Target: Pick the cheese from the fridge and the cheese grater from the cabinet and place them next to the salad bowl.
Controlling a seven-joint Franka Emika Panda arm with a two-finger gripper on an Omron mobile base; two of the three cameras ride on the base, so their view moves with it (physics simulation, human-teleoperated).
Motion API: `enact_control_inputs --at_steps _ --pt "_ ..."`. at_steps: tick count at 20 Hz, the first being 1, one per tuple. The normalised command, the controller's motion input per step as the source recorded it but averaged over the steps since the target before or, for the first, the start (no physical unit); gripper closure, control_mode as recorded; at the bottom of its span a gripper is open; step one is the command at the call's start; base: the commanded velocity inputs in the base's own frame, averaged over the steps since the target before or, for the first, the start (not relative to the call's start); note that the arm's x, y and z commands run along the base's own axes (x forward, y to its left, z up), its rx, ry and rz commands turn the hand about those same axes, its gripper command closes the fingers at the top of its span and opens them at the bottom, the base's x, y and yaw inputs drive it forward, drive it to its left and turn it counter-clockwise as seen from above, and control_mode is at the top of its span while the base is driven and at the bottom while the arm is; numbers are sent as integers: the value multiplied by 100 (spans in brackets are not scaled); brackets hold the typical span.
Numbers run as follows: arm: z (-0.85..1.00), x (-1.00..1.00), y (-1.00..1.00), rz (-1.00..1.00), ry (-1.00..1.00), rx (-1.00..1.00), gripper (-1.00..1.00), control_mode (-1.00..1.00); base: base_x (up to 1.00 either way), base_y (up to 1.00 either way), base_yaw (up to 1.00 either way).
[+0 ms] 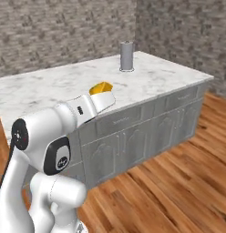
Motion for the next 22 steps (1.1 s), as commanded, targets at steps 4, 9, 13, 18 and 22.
enact_control_inputs --at_steps 4,9,13,18,22 --pt "0 0 0 0 0 0 100 100 -20 48 38" --pt "0 0 0 0 0 0 100 100 -21 55 38" --pt "0 0 0 0 0 0 100 100 -17 56 39" --pt "0 0 0 0 0 0 100 100 -12 57 39" --pt "0 0 0 0 0 0 100 100 -9 61 39"
